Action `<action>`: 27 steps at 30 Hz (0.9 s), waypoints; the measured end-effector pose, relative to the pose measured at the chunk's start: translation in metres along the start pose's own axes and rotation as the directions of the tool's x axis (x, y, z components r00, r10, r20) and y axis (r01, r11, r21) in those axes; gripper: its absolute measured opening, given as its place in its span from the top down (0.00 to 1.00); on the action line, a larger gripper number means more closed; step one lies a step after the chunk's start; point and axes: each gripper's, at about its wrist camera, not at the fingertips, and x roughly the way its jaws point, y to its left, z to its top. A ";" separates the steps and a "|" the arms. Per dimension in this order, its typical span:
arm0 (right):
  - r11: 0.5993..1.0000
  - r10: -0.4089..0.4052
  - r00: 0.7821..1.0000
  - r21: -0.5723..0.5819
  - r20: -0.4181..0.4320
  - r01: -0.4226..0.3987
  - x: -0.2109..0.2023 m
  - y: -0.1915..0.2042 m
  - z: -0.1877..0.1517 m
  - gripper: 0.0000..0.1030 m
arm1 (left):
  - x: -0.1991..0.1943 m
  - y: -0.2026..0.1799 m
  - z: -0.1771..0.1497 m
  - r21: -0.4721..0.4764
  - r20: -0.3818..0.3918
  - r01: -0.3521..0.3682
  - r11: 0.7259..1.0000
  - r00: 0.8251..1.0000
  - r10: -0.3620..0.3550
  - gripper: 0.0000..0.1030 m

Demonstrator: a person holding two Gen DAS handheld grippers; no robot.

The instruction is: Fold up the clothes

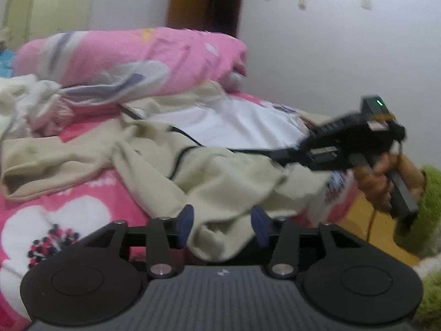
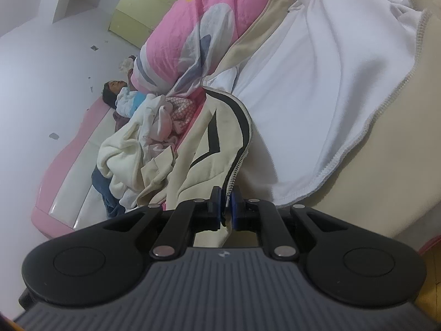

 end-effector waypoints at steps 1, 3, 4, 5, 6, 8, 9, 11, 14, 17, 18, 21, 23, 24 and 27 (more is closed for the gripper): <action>1.000 -0.001 1.000 -0.002 -0.001 0.001 0.000 0.001 0.000 0.94 | 0.003 0.006 0.000 -0.034 -0.012 -0.004 0.999 1.000 0.003 0.50; 1.000 -0.002 1.000 -0.006 -0.003 0.002 0.001 0.001 -0.001 0.94 | 0.014 0.023 -0.003 -0.149 -0.060 0.029 0.988 0.997 -0.038 0.46; 1.000 0.000 1.000 -0.006 -0.005 0.000 0.001 0.002 -0.002 0.94 | 0.020 0.032 -0.004 -0.211 -0.084 0.046 0.976 0.994 -0.065 0.45; 1.000 0.002 1.000 -0.007 -0.006 -0.002 0.002 0.002 -0.002 0.94 | 0.027 0.042 -0.006 -0.286 -0.108 0.075 0.955 0.988 -0.110 0.45; 1.000 0.003 1.000 -0.006 -0.008 -0.003 0.002 0.002 -0.003 0.94 | 0.034 0.050 -0.008 -0.352 -0.121 0.098 0.931 0.981 -0.149 0.46; 1.000 0.004 1.000 -0.006 -0.010 -0.004 0.003 0.003 -0.004 0.94 | 0.037 0.058 -0.009 -0.413 -0.097 0.127 0.902 0.979 -0.182 0.51; 1.000 0.004 1.000 -0.006 -0.011 -0.004 0.003 0.003 -0.004 0.94 | 0.034 0.057 -0.008 -0.410 -0.081 0.136 0.902 0.980 -0.184 0.54; 1.000 0.003 1.000 -0.007 -0.012 -0.003 0.002 0.003 -0.004 0.94 | 0.029 0.052 -0.004 -0.380 -0.054 0.147 0.913 0.982 -0.181 0.59; 1.000 0.001 1.000 -0.005 -0.010 -0.001 0.002 0.003 -0.005 0.94 | 0.024 0.045 -0.001 -0.337 -0.048 0.135 0.932 0.986 -0.160 0.71; 1.000 0.002 1.000 -0.006 -0.011 -0.002 0.002 0.003 -0.005 0.94 | 0.022 0.037 0.000 -0.291 -0.053 0.099 0.952 0.991 -0.119 0.83; 1.000 0.003 1.000 -0.006 -0.012 -0.003 0.002 0.003 -0.006 0.94 | 0.022 0.034 0.001 -0.273 -0.054 0.083 0.958 0.993 -0.102 0.88; 1.000 -0.001 1.000 -0.008 -0.013 0.001 0.004 0.004 -0.005 0.94 | 0.017 0.020 0.003 -0.172 -0.056 0.027 0.985 0.998 -0.037 0.93; 1.000 0.013 1.000 -0.008 -0.005 -0.013 0.001 0.006 -0.004 0.94 | 0.010 0.003 0.005 -0.038 -0.043 -0.033 0.999 0.999 0.032 0.94; 1.000 0.023 1.000 -0.008 0.001 -0.023 -0.001 0.008 -0.003 0.94 | 0.006 -0.006 0.005 0.032 -0.032 -0.062 0.998 0.998 0.063 0.94; 0.999 0.047 0.999 -0.009 0.029 -0.046 -0.012 0.012 0.000 0.94 | 0.000 -0.031 -0.002 0.242 -0.033 -0.131 0.961 0.989 0.143 0.95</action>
